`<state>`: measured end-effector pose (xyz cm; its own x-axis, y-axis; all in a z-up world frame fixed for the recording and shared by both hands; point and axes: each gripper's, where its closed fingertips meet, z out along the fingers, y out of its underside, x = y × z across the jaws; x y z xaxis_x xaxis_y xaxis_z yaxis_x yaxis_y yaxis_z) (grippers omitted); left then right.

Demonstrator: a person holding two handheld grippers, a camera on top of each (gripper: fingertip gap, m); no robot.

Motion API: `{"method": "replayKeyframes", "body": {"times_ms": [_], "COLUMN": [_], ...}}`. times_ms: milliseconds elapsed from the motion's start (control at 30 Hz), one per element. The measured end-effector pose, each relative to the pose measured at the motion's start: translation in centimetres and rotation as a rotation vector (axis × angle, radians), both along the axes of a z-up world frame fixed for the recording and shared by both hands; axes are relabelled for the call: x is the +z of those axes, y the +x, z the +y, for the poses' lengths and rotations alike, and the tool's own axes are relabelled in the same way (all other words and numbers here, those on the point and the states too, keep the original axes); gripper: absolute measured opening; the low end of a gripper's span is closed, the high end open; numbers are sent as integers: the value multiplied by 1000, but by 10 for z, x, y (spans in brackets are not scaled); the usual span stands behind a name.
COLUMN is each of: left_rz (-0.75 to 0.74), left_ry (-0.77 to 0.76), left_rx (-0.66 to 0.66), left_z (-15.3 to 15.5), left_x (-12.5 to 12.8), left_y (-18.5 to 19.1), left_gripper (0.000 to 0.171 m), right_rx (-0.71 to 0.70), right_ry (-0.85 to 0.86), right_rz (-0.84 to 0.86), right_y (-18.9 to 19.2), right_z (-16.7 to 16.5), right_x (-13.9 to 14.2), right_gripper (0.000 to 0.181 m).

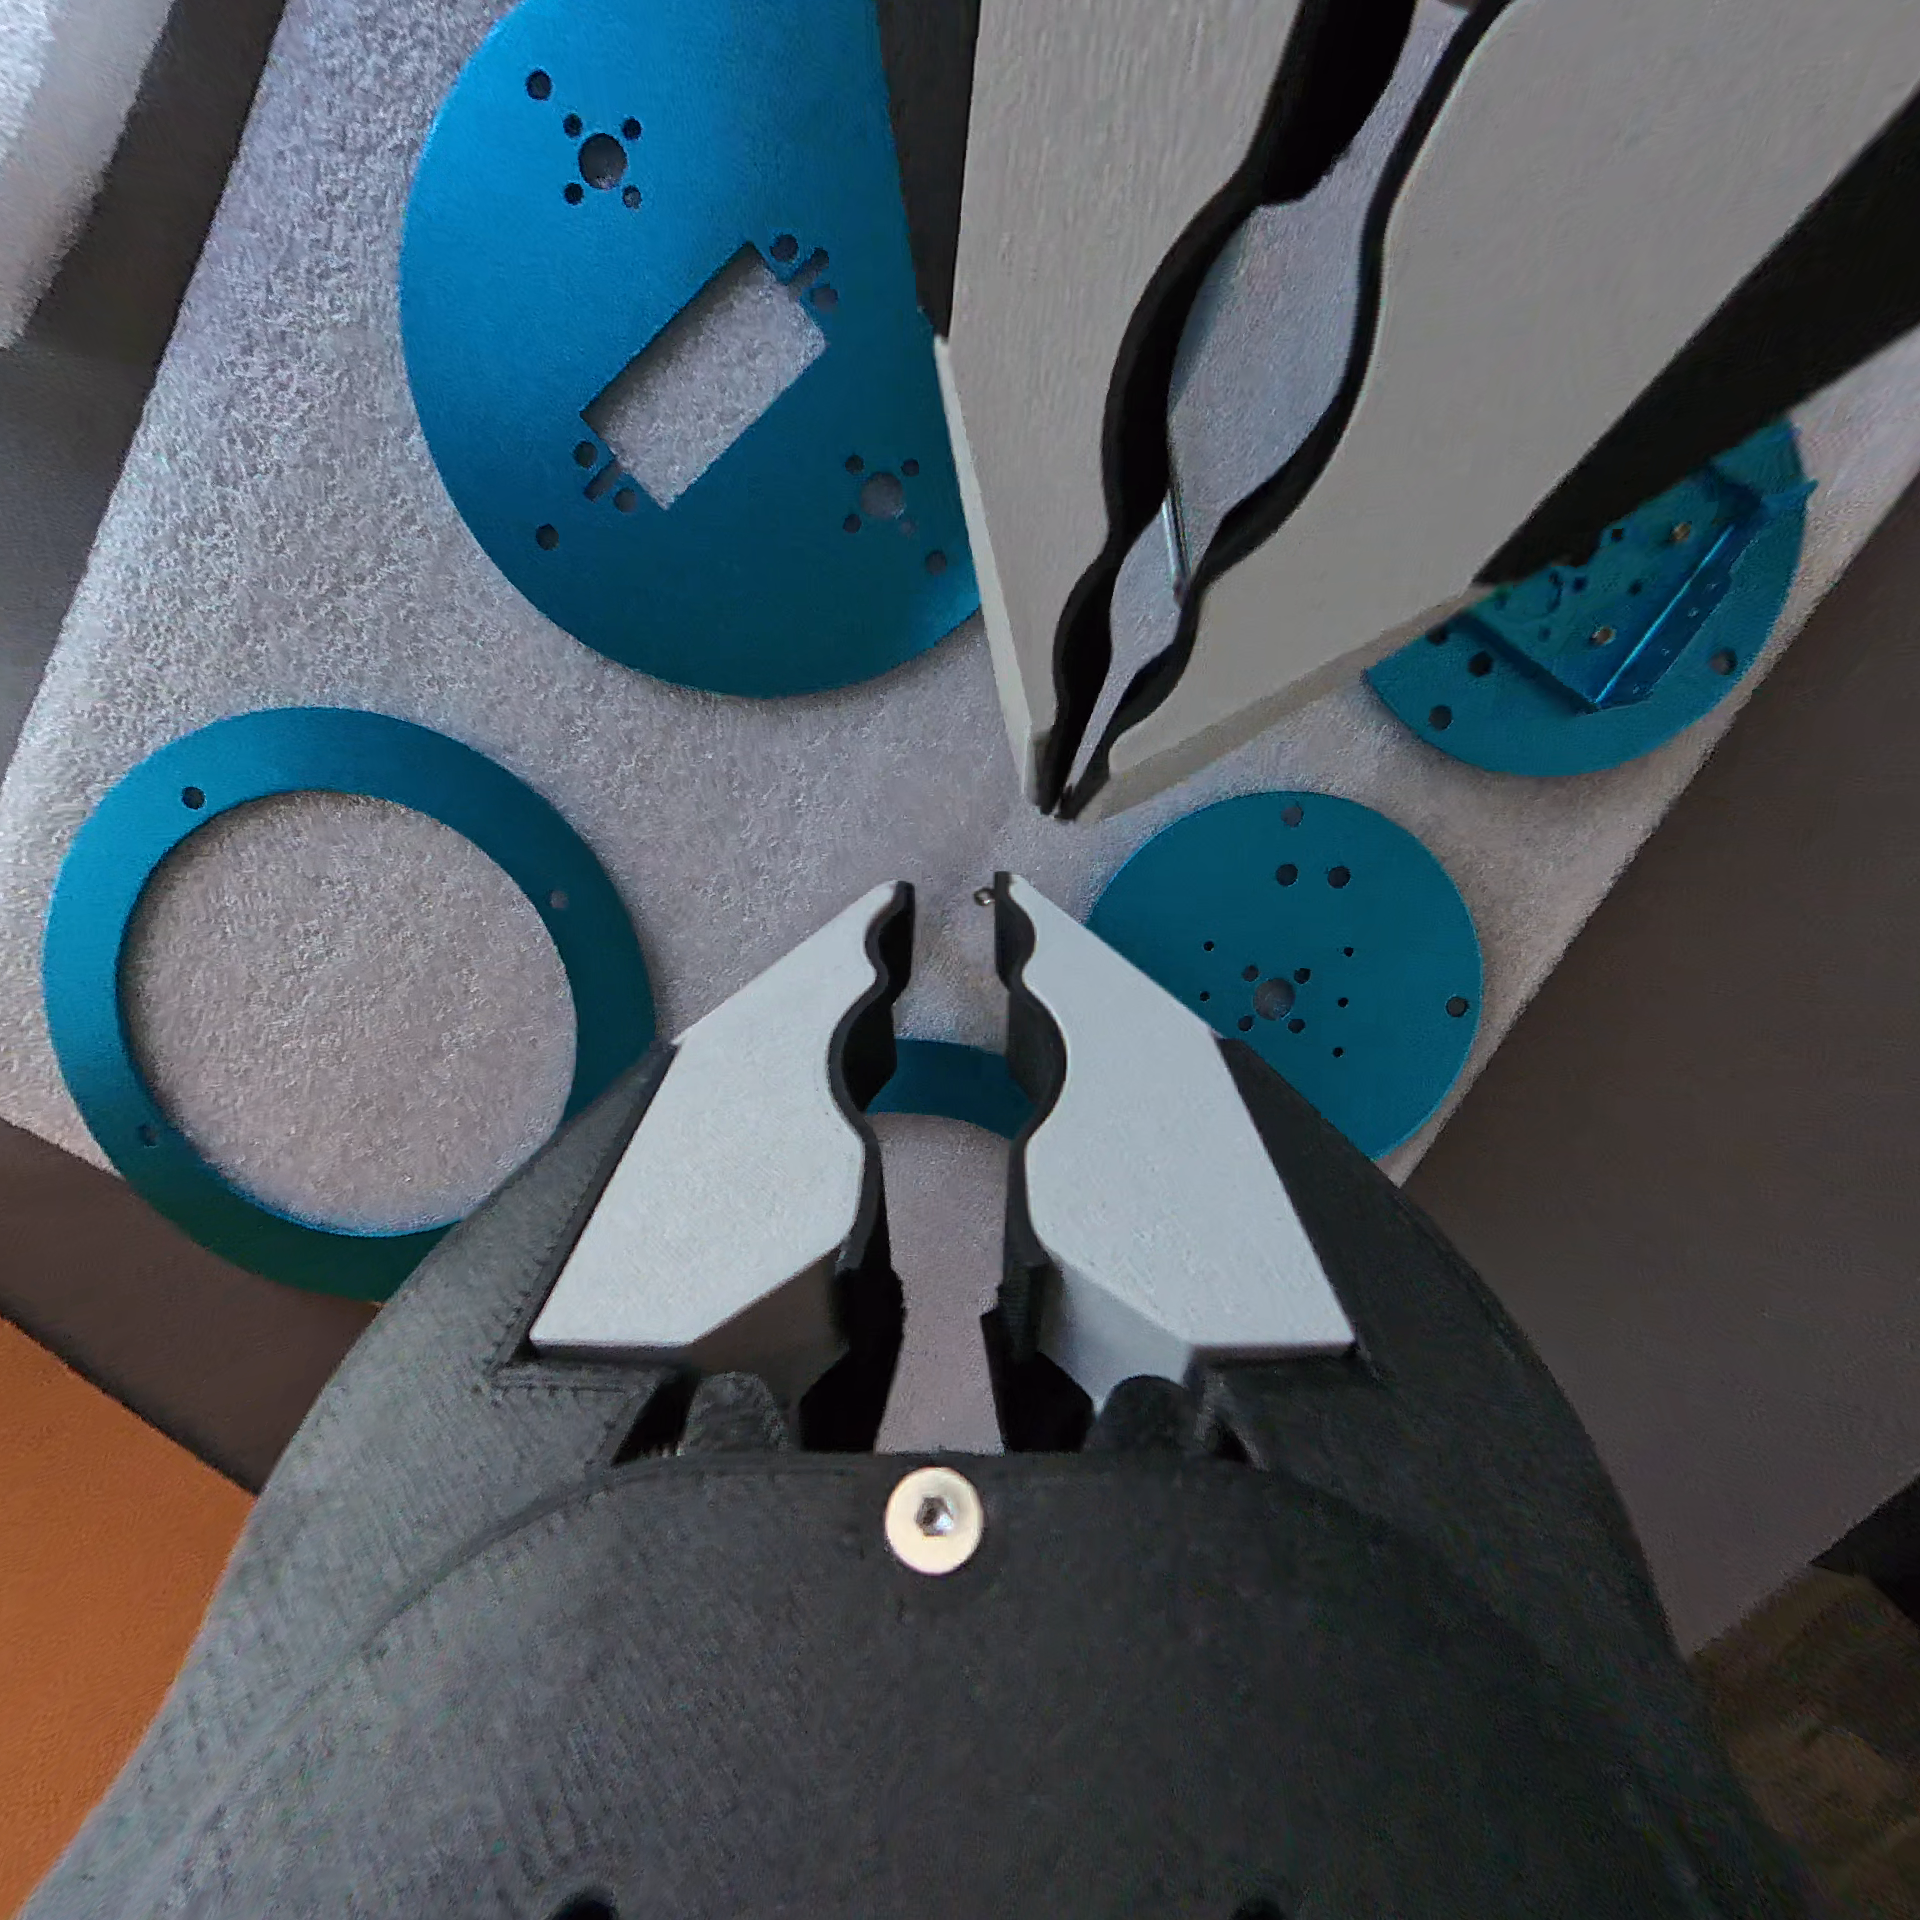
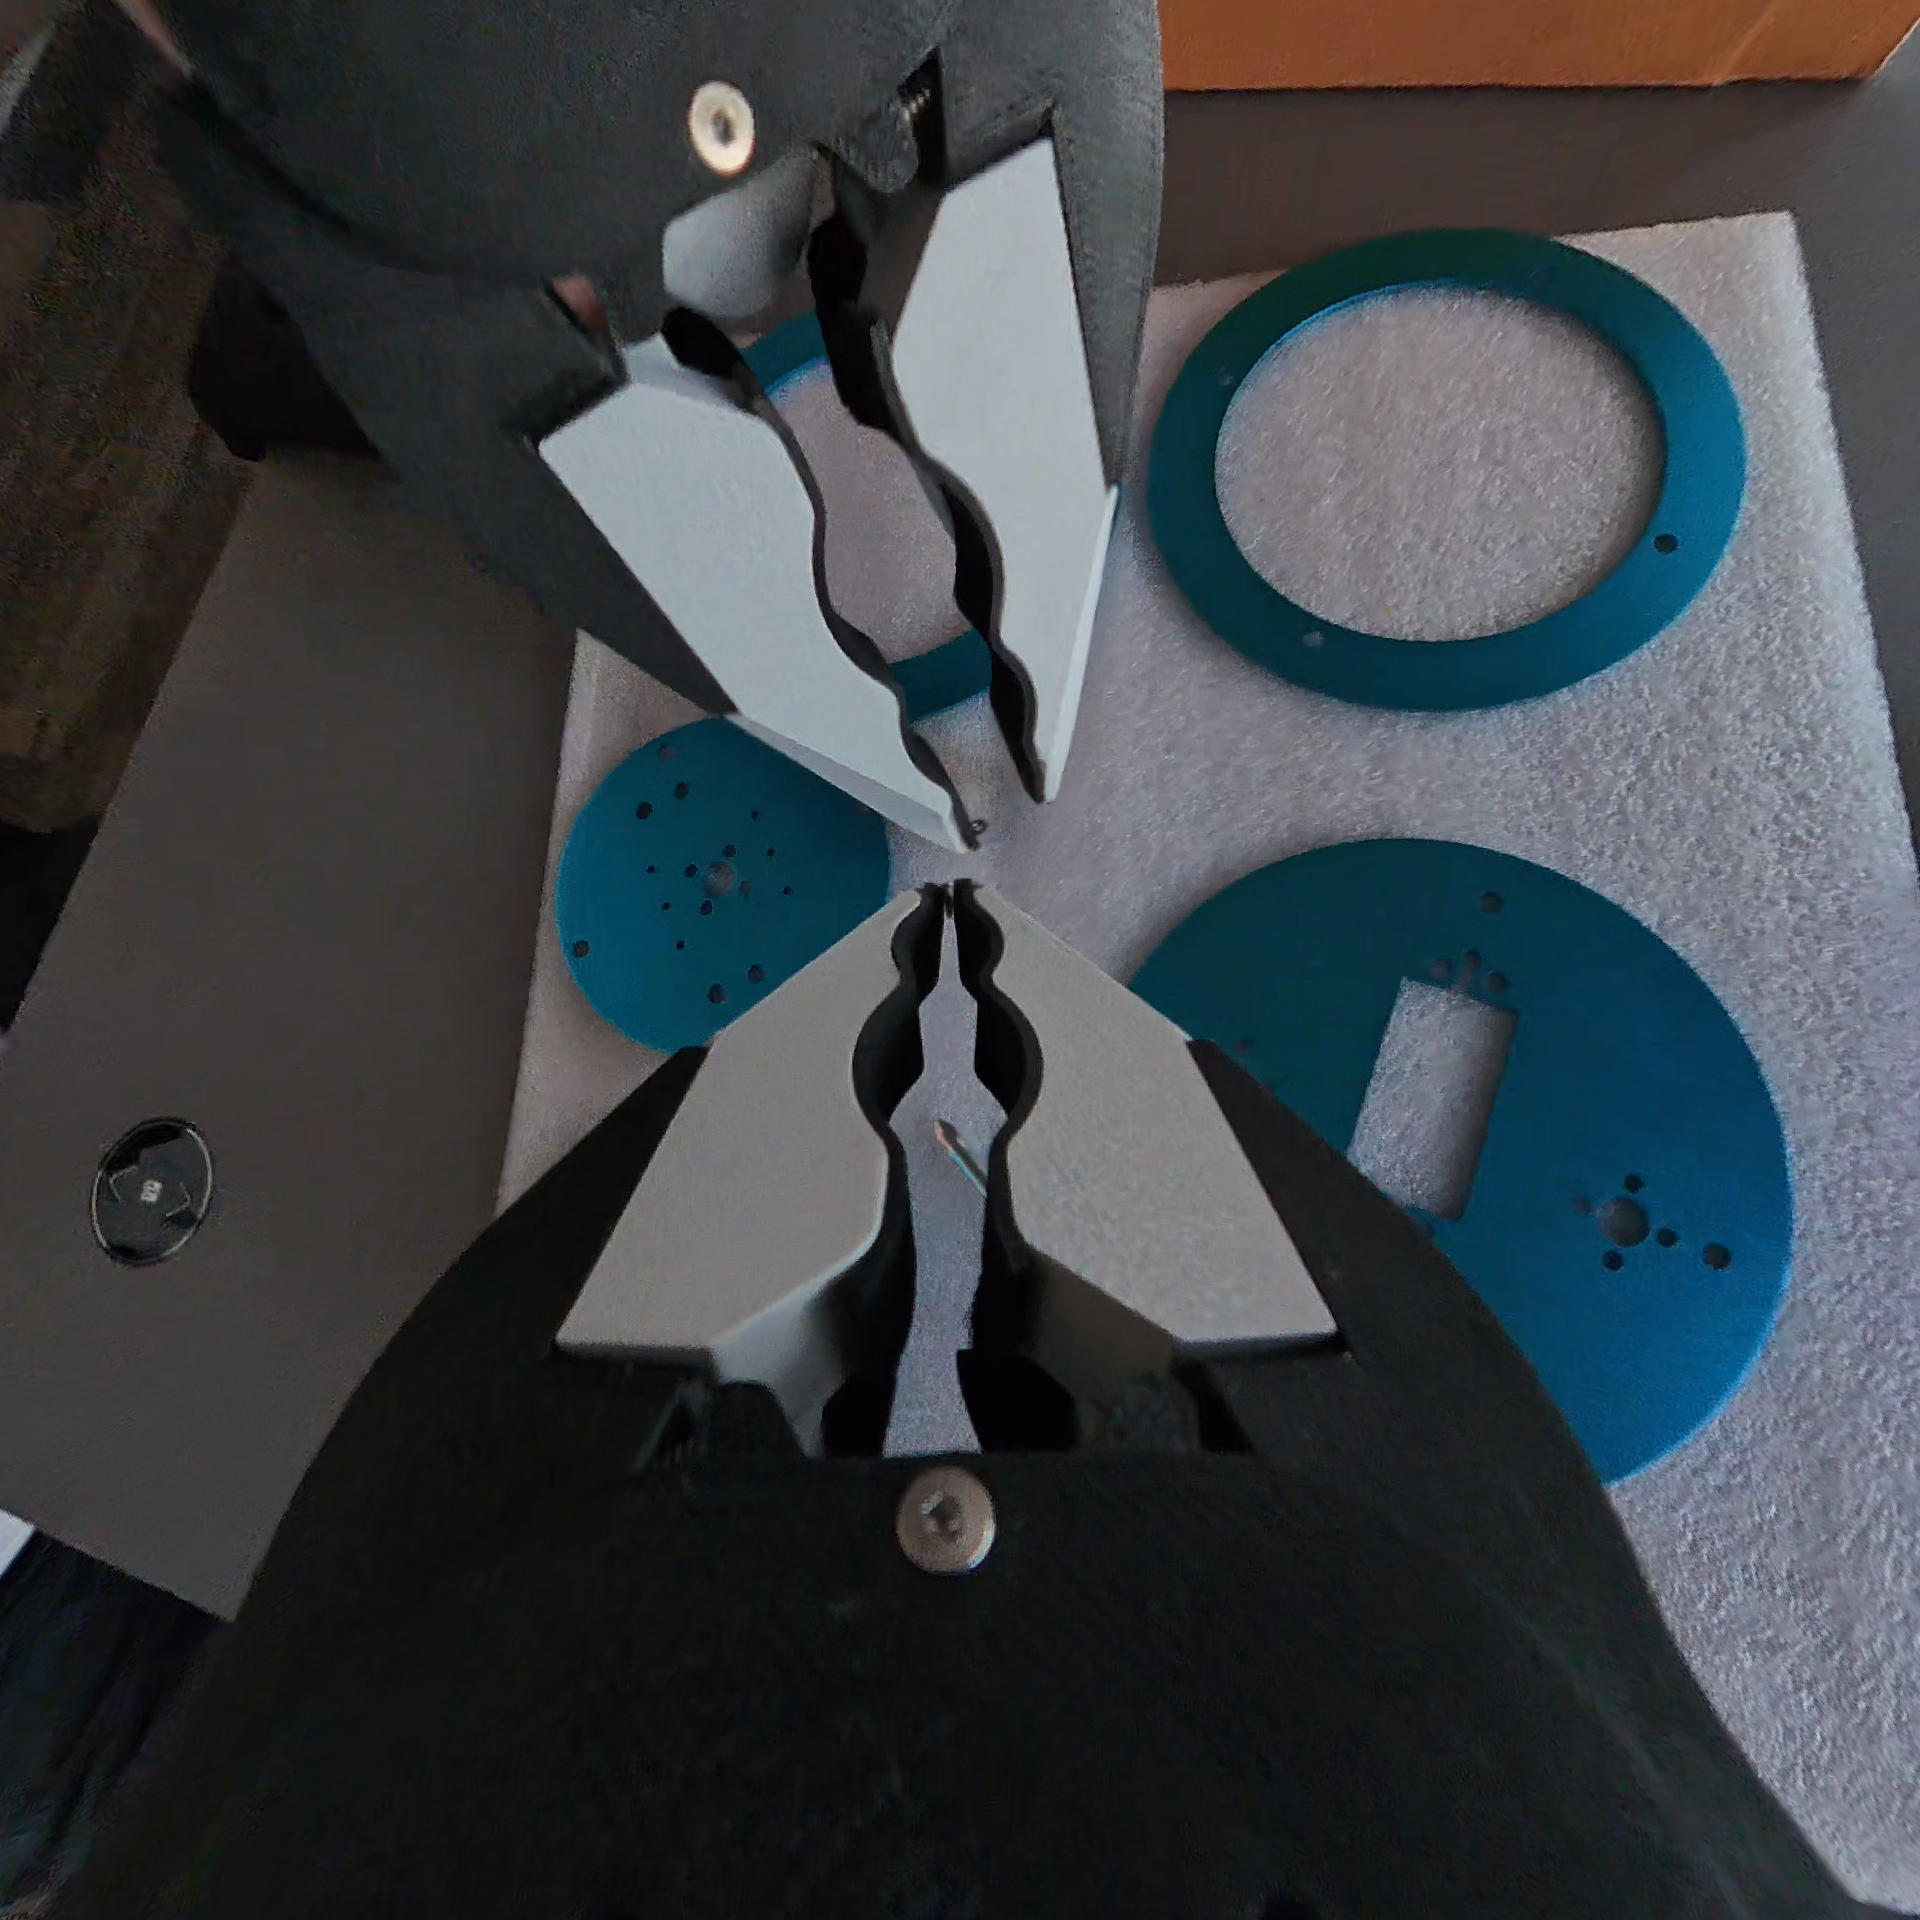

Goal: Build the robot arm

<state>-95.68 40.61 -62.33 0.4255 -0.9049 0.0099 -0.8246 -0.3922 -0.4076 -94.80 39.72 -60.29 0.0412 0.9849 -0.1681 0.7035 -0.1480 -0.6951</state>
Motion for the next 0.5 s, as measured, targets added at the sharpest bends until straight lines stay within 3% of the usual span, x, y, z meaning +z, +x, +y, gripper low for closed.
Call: {"method": "replayKeyframes", "body": {"times_ms": [67,200,300,500], "left_rz": [-72,-144,-227,-467], "left_ry": [-74,-62,-67,-56], "left_rx": [-1,42,71,170], "left_z": [-5,7,8,2], "left_x": [2,11,24,64], "left_y": [2,-5,-9,-9], "left_gripper": [30,31,30,26], "right_rx": [12,19,21,-34], "right_ry": [-50,-128,-135,-75], "right_rz": [22,11,16,102], "right_y": [0,1,1,12], "right_z": [3,5,7,7], "right_x": [-4,-21,-14,16], "right_gripper": [0,1,14,13]}}
